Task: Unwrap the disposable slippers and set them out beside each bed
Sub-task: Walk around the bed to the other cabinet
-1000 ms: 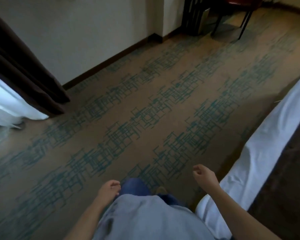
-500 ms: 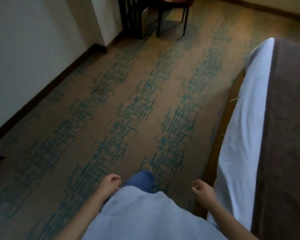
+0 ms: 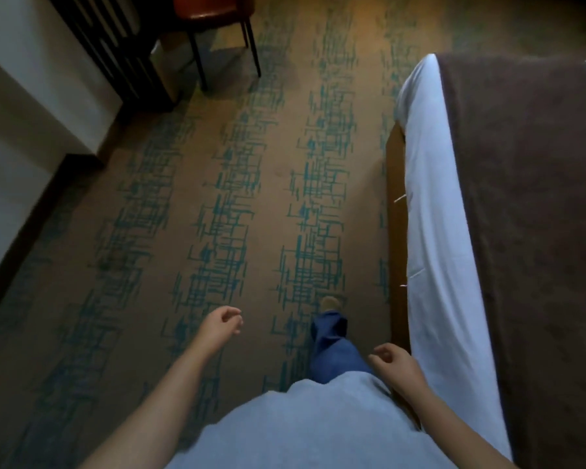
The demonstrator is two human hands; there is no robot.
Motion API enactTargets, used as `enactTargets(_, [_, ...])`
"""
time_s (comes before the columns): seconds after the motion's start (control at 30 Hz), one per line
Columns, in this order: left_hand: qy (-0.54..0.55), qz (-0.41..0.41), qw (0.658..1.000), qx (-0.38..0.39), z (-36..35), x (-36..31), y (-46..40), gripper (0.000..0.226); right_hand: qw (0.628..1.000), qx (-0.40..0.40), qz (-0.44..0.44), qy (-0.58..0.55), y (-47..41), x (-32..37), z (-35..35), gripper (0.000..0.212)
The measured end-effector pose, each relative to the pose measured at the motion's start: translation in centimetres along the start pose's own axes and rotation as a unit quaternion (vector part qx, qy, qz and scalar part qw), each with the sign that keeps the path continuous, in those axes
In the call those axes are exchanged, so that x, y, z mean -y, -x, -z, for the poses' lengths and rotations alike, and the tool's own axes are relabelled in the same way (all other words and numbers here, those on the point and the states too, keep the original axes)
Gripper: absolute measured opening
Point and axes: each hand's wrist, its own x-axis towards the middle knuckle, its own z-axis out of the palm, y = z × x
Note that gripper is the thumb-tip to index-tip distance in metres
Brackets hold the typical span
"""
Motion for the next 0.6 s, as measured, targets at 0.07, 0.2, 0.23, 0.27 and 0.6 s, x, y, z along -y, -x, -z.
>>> enactTargets(0.07, [0.005, 0.012, 1.0, 0.006, -1.0, -2.8, -3.0, 0.018, 1.0, 0.001, 0.005, 0.006, -3.8, 2.3, 2.9, 0.028])
enactTargets(0.2, [-0.021, 0.029, 0.999, 0.021, -2.0, -8.6, -7.1, 0.015, 0.998, 0.0, 0.03, 0.05, -10.9, 7.7, 10.6, 0.03])
enactTargets(0.23, [-0.011, 0.031, 0.999, 0.016, -2.0, -10.1, -8.2, 0.016, 0.997, -0.002, 0.04, 0.06, -12.7, 9.2, 12.6, 0.031])
enactTargets(0.27, [0.003, 0.031, 0.999, 0.011, -2.0, -11.4, -9.5, 0.016, 0.997, -0.003, 0.044, 0.069, -14.5, 10.8, 14.5, 0.032])
enactTargets(0.6, [0.029, 0.079, 0.996, -0.006, 0.6, -21.6, -23.5, 0.018, 0.998, -0.008, 0.035, 0.046, -28.0, 23.3, 21.2, 0.027])
